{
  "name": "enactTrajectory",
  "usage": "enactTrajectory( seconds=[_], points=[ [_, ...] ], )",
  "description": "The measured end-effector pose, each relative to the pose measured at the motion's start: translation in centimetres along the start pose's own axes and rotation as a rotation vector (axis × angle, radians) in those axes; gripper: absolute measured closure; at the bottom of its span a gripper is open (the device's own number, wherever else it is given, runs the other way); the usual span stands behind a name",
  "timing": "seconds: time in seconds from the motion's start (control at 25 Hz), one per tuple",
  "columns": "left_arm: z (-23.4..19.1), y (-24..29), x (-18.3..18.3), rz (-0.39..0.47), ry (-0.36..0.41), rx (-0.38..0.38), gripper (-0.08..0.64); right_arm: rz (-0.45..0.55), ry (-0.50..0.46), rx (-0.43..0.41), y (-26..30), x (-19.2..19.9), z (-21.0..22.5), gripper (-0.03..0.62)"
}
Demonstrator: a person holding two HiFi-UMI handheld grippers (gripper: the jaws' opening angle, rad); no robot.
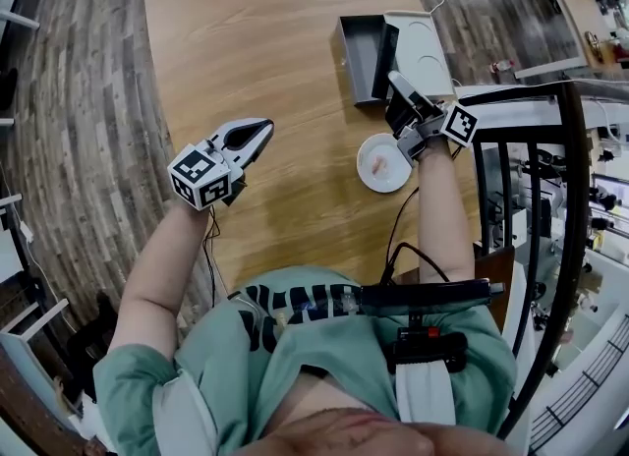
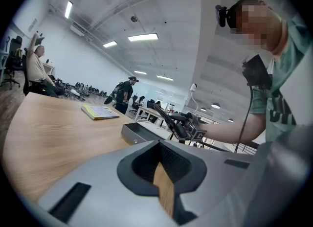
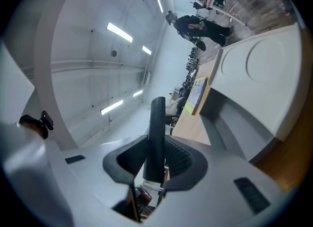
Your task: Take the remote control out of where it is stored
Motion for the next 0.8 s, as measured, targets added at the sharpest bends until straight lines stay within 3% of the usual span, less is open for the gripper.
enactTrajectory(
  seconds=[0.36, 0.56, 0.8],
  points=[
    [1.7, -5.8, -2.2, 0.045, -0.013, -0.071, 0.565, -0.052, -0.032, -0.067, 1.3, 3.0, -5.1, 0.482],
    [1.4, -8.2, -2.8, 0.064, -0.033, -0.141, 0.565, -0.078, -0.055, -0.068, 2.6, 2.5, -6.6, 0.483],
    [5.2, -15.2, -1.6, 0.072, -0.034, -0.193, 0.565, -0.108, -0.056, -0.092, 2.2, 8.4, -8.9, 0.483]
  ],
)
Point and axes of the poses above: the fingertips, and each gripper's own axes: y forward along the fingers, z to its right, x out of its underside, the point moved 3 cm from there along -y, backward along the fingers, and after that the axes turned 15 degrees about y, right-handed, at the moved point
